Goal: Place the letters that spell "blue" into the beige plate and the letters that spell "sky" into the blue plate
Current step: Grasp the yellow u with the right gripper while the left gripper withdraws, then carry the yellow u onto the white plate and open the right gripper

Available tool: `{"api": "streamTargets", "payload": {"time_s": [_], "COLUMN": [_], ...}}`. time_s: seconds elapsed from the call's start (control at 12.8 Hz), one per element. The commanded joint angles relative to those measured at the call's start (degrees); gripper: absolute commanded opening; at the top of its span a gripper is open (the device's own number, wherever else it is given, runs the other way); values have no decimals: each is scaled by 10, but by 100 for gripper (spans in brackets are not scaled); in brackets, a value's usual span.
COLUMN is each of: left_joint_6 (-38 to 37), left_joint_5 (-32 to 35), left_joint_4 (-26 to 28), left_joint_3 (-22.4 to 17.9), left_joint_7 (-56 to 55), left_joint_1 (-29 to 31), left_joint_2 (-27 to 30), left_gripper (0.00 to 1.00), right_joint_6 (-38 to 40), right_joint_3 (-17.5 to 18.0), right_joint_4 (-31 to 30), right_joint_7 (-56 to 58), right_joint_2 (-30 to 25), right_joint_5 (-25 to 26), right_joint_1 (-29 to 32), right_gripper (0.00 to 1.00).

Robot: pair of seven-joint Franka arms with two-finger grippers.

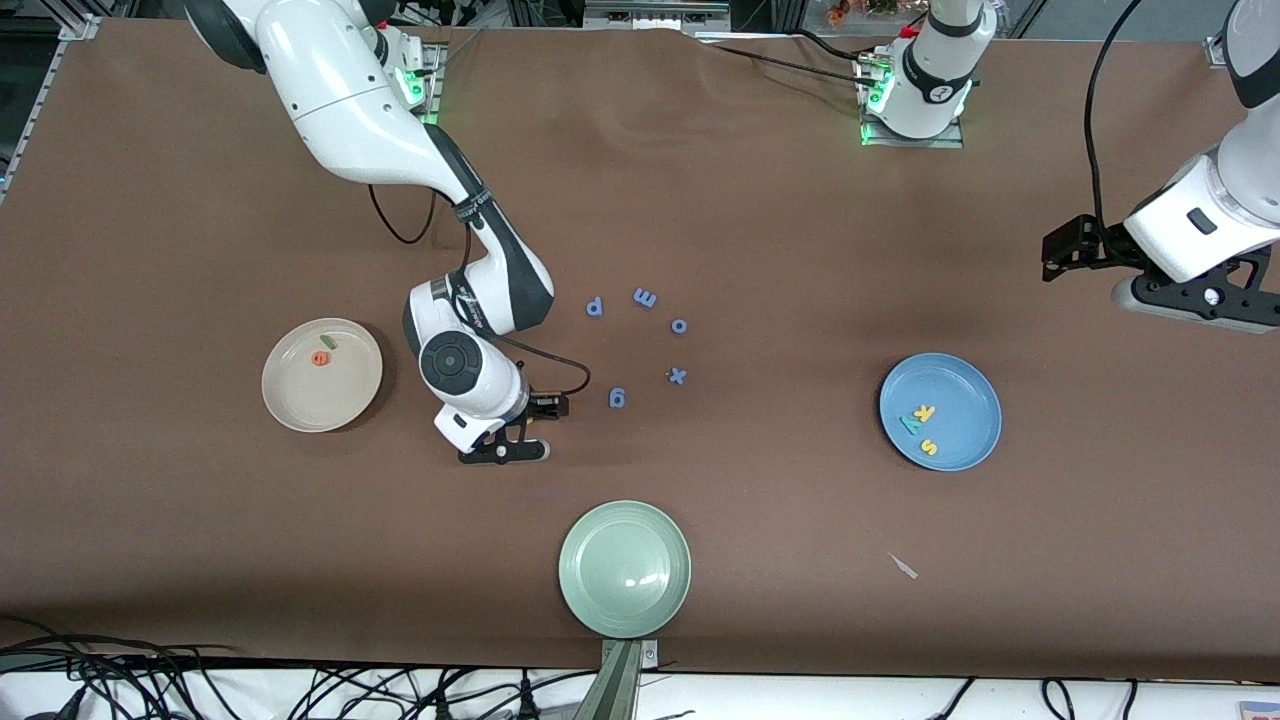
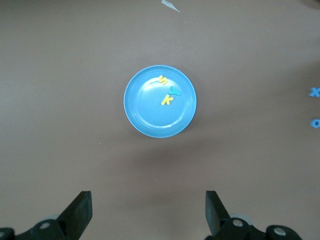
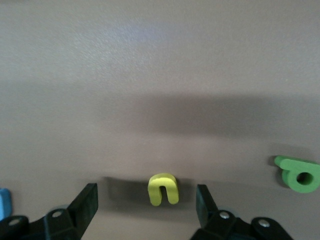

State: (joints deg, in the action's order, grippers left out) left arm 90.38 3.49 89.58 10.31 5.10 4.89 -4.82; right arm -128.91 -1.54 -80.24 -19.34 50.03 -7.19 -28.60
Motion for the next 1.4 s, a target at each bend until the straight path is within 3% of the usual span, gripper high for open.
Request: {"api": "streamTargets", "payload": {"time_s": [0.0,0.23,0.31,0.39,0.62,0.78,1.32], "left_joint_6": [33,32,32,32,31,30,34], "left_joint_5": [-16,-16,-16,-17,-18,-18,-40], "left_joint_4": [73,75,75,75,74,76,116], "left_joint_3": [-50,-56,-87,-108,-108,-104,-102], "left_joint_7": [-31,-30,-30,-27,-23,-23,-21], "left_joint_1": [-57,-75,-99,-118,-115,-108,-100], "left_joint_2": [61,67,67,67,63,62,91], "left_gripper": [100,100,100,100,100,100,100], "right_joint_6": [-1,2,2,2,6,37,167], "right_joint_3": [5,5,5,5,5,2,0], "right_joint_4": [9,6,6,6,7,12,10], "right_joint_7": [7,8,10,11,15,15,103], "right_joint_2": [9,8,8,8,3,-12,-74], "right_joint_5": [-10,-10,-10,-10,-10,-10,-14], "right_joint_1": [4,7,8,9,9,11,64], "right_gripper": [63,37,31,25,14,9,9]}}
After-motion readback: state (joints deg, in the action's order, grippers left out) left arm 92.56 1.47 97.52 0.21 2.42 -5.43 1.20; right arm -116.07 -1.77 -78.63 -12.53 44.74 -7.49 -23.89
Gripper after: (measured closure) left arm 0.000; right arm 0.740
